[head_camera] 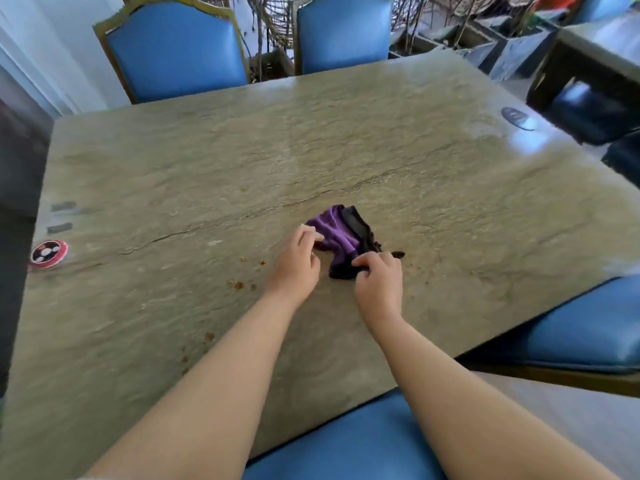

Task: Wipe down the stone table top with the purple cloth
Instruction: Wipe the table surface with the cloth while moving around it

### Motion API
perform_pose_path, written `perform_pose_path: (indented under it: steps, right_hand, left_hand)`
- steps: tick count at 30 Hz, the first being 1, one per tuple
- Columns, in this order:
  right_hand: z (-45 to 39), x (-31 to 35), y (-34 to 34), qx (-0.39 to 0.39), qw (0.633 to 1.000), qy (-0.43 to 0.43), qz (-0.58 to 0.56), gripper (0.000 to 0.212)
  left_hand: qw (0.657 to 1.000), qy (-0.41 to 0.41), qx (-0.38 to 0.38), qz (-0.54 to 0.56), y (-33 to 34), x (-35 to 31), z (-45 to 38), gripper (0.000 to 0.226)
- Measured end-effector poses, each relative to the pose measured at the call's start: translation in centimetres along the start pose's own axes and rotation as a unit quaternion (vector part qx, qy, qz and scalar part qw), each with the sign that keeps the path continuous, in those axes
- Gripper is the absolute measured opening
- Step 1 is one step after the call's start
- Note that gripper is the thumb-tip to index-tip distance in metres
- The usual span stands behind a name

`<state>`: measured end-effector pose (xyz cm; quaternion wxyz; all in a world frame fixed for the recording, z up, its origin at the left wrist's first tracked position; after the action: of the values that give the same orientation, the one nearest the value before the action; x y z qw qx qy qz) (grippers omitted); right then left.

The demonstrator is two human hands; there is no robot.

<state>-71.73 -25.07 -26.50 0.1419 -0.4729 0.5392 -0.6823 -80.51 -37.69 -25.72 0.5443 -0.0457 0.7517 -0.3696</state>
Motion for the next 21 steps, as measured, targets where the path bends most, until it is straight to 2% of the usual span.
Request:
perform_pose_path:
  steps: [3, 6, 9, 15, 18, 21]
  right_hand:
    - [0.7, -1.3, 1.5, -0.002, 0.994, -0.087, 0.070, 0.039]
    - [0.4, -1.8, 2.7, -0.021, 0.993, -0.103, 0.054, 0.040]
    - [0.0, -1.9, 3.6, -0.022, 0.993, -0.095, 0.068, 0.044]
    - [-0.2, -2.0, 3.8, 0.003, 0.983, -0.127, 0.131, 0.055]
    - [-0.1, -1.7, 3.5, 0.007, 0.986, -0.123, 0.116, 0.054]
    - [-0.3, -1.1, 3.4, -0.013, 0.988, -0.104, 0.112, 0.049]
  left_hand:
    - [0.994, 0.058, 0.080, -0.036, 2.1, 0.0, -2.9, 0.041]
    - [0.969, 0.016, 0.202, -0.142, 4.5, 0.6, -4.7, 0.046]
    - [0.956, -0.026, 0.191, -0.220, 4.7, 1.7, -6.9, 0.048]
    - [0.953, -0.146, 0.148, -0.222, 2.0, 4.1, -11.5, 0.055]
    - [0.962, -0.098, 0.145, -0.208, 1.8, 3.4, -8.9, 0.055]
    - [0.971, 0.016, 0.180, -0.158, -0.3, 4.3, -4.9, 0.060]
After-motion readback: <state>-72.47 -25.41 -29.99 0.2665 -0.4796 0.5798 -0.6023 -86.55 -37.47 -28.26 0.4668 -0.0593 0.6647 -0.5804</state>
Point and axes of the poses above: each hand's wrist, its own z-axis away from the middle knuckle, its own y-axis out of the palm, x = y × z, the point moved 1 cm from there along -z, towards the middle knuckle, and after that the axes turned 13 degrees about z, right-handed, at the moved point
